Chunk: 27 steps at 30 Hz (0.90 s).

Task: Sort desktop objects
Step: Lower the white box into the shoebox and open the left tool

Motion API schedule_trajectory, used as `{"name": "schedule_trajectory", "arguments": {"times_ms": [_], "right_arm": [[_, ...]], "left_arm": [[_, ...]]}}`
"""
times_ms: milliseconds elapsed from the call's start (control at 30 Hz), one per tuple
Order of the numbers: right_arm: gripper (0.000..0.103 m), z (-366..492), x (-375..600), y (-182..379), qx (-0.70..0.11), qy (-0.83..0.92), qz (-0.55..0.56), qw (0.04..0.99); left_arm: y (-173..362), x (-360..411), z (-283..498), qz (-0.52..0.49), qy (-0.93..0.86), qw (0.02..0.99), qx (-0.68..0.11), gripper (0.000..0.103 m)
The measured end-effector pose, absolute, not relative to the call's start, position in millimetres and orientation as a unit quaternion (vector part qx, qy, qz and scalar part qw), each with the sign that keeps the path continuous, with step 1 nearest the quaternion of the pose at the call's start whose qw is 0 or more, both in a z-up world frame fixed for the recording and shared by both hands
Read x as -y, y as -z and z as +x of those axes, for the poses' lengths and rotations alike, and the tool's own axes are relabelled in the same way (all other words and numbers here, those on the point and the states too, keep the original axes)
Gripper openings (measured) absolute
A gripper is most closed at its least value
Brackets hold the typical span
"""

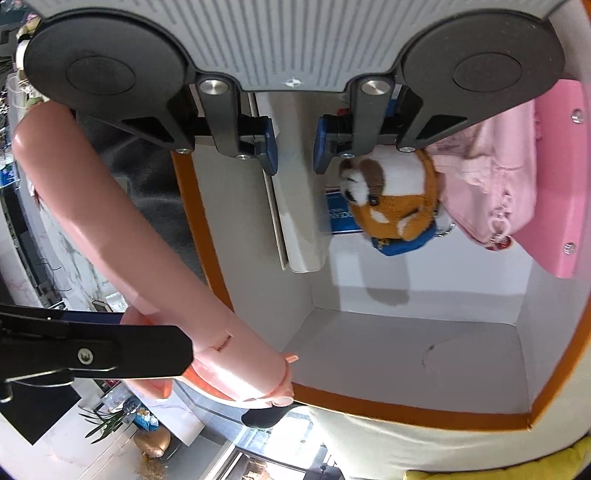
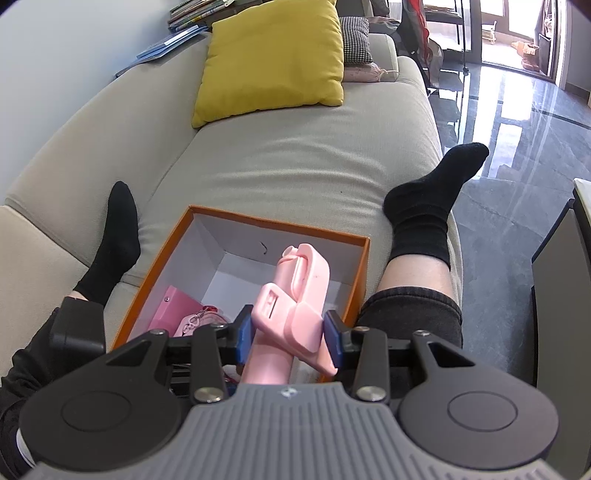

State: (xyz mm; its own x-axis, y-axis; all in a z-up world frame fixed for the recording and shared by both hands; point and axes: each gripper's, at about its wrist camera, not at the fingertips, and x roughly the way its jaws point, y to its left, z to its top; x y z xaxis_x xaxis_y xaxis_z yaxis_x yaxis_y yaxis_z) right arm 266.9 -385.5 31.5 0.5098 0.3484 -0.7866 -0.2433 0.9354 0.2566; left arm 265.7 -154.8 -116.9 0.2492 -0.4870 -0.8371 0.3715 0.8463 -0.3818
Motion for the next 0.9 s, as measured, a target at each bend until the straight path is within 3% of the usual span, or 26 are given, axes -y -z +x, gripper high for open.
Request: {"name": "schedule_trajectory", "arguments": {"times_ms": [67,167,900], "right_arm": [[0.042,266,385,-32,-0.463,-0.172,0.056,0.867],[0.042,264,385,-33,-0.462,-0.174,0.056,0.868],[0.042,263,368,-26,-0.472,-0.166,0.029,0.865]], "left_arm": [[113,149,262,-0.040,0.263,0.794,-0.547,0.020],[112,147,260,0.011,0.225,0.807,-0.546,0.006],[103,133,224,-0.003,0.290,0.787,-0.545,0.006]]}}
